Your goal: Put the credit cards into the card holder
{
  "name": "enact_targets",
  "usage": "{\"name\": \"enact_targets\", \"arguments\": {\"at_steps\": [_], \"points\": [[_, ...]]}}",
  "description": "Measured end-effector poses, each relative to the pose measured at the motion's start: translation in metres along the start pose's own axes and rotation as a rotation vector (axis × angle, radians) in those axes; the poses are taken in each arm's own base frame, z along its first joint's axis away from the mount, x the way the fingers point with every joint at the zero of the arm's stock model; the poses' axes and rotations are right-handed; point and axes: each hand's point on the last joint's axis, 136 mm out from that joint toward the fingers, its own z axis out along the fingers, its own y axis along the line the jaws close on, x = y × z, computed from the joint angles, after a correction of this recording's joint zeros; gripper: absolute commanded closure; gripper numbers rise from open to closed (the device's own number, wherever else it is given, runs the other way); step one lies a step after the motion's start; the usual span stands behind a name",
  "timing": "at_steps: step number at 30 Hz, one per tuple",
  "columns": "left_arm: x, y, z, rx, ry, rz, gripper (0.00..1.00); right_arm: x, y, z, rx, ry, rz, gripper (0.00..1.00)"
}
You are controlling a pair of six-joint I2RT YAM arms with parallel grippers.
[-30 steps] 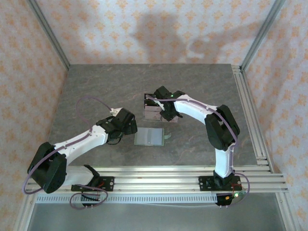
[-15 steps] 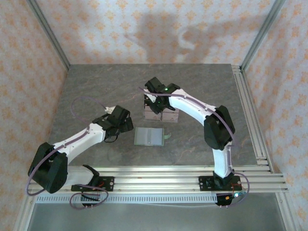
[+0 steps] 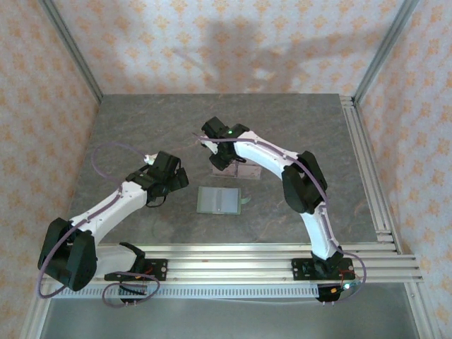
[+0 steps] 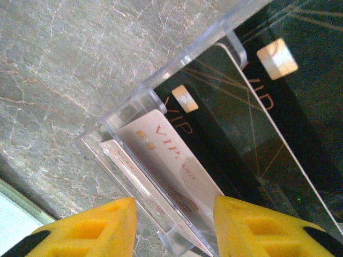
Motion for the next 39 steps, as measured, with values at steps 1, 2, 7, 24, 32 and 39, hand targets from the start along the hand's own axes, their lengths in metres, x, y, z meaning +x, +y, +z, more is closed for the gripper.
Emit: {"name": "enact_targets", "arguments": {"at_steps": [1,2,7,24,32,39], "points": [[0.000,0.000,0.000,0.002,-0.001,0.001,0.00,-0.001,0.000,0.001,0.001,0.000,-0.001,0.58],[0.000,0.000,0.000,0.003,0.000,0.000,0.00,-0.001,0.000,0.002,0.003,0.002,-0.005,0.58],[0.004,0.003,0.001,0.001,0.009,0.001,0.00,-0.003,-0.001,0.007,0.020,0.005,-0.022,0.58],[0.006,0.001,0.001,0.013,0.022,0.001,0.00,0.014,0.010,0.019,0.042,0.068,-0.092,0.63],[0.006,0.000,0.002,0.015,0.022,0.000,0.00,0.014,0.008,0.019,0.050,0.070,-0.106,0.72],[0.008,0.000,0.003,0.015,0.030,0.002,0.00,0.013,0.012,0.018,0.024,0.068,-0.111,0.73]]}}
